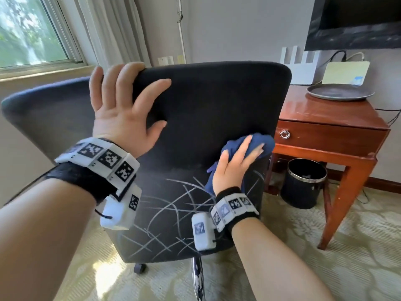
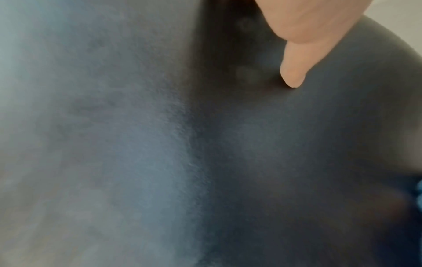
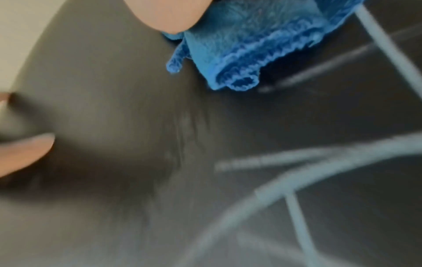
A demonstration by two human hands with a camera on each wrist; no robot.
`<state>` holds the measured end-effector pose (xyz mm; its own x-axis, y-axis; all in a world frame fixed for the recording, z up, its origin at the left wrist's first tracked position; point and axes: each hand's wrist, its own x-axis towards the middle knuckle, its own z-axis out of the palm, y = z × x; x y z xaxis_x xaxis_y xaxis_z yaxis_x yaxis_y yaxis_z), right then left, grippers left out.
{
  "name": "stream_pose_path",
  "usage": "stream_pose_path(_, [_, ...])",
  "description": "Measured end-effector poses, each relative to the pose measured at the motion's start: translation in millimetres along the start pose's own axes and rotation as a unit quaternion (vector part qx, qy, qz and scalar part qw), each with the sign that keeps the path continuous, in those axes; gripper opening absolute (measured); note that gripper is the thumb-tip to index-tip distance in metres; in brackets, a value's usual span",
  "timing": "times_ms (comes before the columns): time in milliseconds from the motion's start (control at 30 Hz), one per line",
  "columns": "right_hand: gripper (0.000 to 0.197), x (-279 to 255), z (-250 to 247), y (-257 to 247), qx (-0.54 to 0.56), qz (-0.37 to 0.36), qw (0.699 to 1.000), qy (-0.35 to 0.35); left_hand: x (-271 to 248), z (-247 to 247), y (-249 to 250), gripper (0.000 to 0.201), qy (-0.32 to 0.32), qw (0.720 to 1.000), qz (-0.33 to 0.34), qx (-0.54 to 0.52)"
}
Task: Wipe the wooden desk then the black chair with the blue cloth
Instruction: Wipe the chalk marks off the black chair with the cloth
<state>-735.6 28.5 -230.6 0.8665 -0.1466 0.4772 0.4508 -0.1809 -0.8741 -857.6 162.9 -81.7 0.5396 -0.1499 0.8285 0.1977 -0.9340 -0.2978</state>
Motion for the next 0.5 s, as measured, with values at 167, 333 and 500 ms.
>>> stream_pose_path(167, [0.062,15,-9,2,0.047,0.043,0.991,0.114,-5,-6,-19,0.069,-0.03,1.0,-0.003,0.0])
stream_pose_path(333, [0.056,-3,-15,16,0.075,0.238,0.96,0.128,-8,-9,-17,0.072,-0.021,0.999,-0.029,-0.018])
stream_pose_path(500, [0.059,-6,-15,-1,0.062,0.151,0.983,0.086,-6,-7,3,0.072,-0.022,0.996,-0.067,-0.061])
